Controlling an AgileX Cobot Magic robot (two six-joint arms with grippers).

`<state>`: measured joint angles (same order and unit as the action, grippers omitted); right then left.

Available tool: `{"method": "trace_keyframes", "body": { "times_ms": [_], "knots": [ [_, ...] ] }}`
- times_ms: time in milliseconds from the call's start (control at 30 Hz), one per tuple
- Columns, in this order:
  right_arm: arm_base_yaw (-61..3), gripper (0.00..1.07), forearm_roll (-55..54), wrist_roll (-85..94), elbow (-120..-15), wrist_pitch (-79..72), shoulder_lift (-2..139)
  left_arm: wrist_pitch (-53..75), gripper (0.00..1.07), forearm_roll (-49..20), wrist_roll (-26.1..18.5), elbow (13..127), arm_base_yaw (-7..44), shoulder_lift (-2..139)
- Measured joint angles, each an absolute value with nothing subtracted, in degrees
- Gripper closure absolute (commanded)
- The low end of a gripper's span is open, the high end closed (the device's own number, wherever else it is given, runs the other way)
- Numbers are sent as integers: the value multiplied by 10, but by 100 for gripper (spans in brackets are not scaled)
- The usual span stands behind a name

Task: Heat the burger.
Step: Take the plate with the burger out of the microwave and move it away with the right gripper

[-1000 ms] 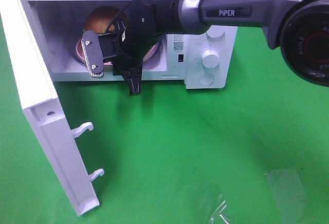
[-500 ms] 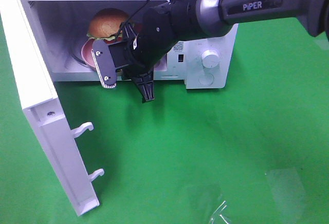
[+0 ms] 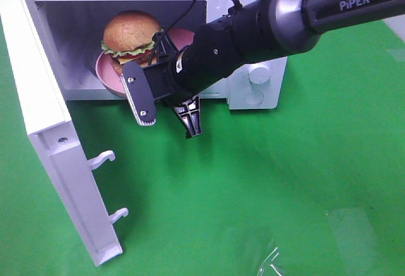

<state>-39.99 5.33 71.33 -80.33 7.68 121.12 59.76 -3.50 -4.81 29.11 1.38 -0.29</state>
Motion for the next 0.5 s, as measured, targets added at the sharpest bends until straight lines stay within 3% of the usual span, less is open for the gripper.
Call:
{"method": "trace_keyframes", "body": {
  "times_ms": [500],
  "knots": [
    [-410,107,65,727,-646,17,1116,598,7,-35,-48,291,14,-3]
  ]
}}
